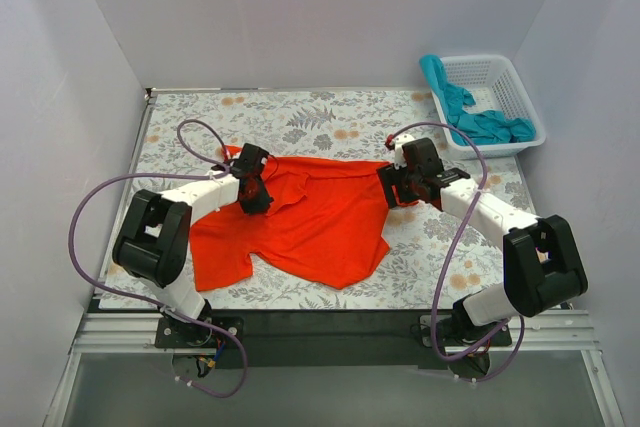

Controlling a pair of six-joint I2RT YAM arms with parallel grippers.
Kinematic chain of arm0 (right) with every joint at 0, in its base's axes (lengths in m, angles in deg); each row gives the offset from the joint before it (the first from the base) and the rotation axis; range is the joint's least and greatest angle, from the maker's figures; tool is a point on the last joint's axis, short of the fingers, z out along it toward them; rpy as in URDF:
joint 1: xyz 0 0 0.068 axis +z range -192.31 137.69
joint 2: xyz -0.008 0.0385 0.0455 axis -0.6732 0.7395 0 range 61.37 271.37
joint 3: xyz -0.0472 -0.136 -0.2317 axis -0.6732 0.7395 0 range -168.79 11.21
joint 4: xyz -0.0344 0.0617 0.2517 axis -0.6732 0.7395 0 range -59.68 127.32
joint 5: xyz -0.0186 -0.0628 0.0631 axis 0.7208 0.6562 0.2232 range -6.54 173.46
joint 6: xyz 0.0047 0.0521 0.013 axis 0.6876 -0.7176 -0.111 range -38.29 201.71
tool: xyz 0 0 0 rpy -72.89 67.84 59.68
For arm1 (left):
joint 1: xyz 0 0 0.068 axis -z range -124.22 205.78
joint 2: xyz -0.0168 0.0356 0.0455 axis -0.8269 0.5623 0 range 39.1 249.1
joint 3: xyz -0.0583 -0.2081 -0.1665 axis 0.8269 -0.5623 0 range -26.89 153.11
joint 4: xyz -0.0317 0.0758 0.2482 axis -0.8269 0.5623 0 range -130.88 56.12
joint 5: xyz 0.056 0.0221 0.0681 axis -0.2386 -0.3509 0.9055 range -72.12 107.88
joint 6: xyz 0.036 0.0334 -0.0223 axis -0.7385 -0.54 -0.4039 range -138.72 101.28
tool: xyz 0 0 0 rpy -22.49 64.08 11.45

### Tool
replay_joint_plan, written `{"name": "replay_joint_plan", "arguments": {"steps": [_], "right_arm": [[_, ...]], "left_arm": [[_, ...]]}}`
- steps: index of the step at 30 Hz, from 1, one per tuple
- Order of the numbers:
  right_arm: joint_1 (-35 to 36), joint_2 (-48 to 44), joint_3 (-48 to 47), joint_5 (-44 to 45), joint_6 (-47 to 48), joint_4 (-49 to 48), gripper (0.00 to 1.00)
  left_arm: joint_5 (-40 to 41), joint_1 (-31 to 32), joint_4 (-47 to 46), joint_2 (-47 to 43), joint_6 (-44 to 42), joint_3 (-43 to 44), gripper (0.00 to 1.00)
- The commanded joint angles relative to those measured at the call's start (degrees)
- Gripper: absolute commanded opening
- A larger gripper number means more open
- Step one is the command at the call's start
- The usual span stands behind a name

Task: Fold and stack the t-shirts
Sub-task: Flatten the tshirt out

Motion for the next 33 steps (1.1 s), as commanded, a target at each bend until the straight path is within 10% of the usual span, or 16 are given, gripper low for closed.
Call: {"name": "replay_joint_plan", "arguments": {"steps": [1,33], "right_arm": [[-1.13,-0.74,-0.17,1.35,-2.67,-1.54,0.80],[-8.08,9.81,-1.75,-5.15,-1.37,-4.70,0.53]], "left_arm": [[2.35,0.46,1.78,-1.61,-0.35,2.43,0.00],[6.93,-3.23,7.59,-2.32,-9.85,22.65,0.00]]}}
